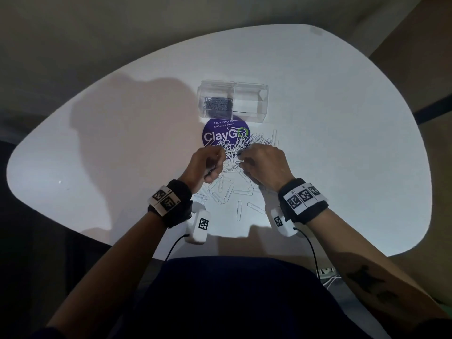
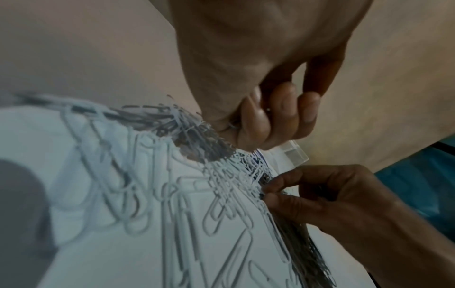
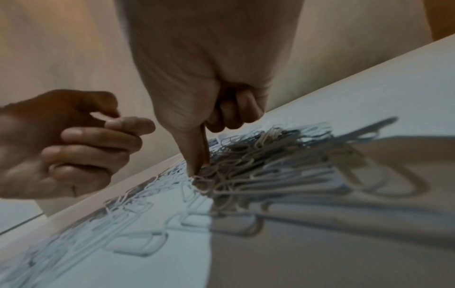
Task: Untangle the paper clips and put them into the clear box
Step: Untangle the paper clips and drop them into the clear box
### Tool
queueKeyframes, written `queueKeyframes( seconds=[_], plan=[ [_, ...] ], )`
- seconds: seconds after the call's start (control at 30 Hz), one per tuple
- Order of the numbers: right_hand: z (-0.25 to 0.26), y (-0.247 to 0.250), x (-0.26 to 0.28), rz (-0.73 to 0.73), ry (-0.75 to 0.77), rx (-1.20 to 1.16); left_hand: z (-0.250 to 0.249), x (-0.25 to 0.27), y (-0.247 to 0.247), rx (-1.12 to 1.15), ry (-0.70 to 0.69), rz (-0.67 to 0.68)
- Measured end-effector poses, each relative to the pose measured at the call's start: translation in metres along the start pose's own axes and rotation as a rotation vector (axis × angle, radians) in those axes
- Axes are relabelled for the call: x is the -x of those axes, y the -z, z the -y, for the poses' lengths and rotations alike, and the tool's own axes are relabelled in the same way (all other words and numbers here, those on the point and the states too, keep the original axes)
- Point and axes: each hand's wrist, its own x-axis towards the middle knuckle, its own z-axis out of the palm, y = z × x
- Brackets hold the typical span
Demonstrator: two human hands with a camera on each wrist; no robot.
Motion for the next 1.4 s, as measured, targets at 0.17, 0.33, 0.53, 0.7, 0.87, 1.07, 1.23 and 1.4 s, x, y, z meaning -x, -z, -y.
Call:
queueKeyframes(
  seconds=[0.17,0.33,0.53,0.7,0.87,1.07,1.23,1.4],
  plan=[
    [0.001,-0.003,-0.005,0.023,0.011,0.062,0.003,-0.012,-0.004,-0.145,0.086,-0.120],
    [0.001,-0.002,-0.004,0.021,0.012,0.048,0.009,-0.019,-0.009,-0.700,-0.126,-0.172],
    [-0.010,0.016,0.001,-0.073,-0.269,-0.529,0.018,-0.021,-0.019,-1.126,-0.241,-0.254],
    [-0.018,0.025,0.004,-0.056,-0.409,-0.794,0.014,-0.023,-0.030,-1.330,-0.337,-0.248],
    [-0.019,0.035,0.006,-0.038,-0.504,-0.964,0.008,-0.026,-0.033,-1.354,-0.235,-0.185],
    [-0.023,0.035,0.012,-0.062,-0.576,-0.983,0.009,-0.023,-0.025,-1.250,-0.220,-0.092],
    [-0.021,0.034,0.016,-0.084,-0.484,-0.906,-0.001,-0.015,-0.013,-0.639,-0.100,-0.020],
    [-0.014,0.015,0.010,-0.021,-0.265,-0.389,-0.005,-0.009,-0.006,0.002,0.068,0.094]
  ],
)
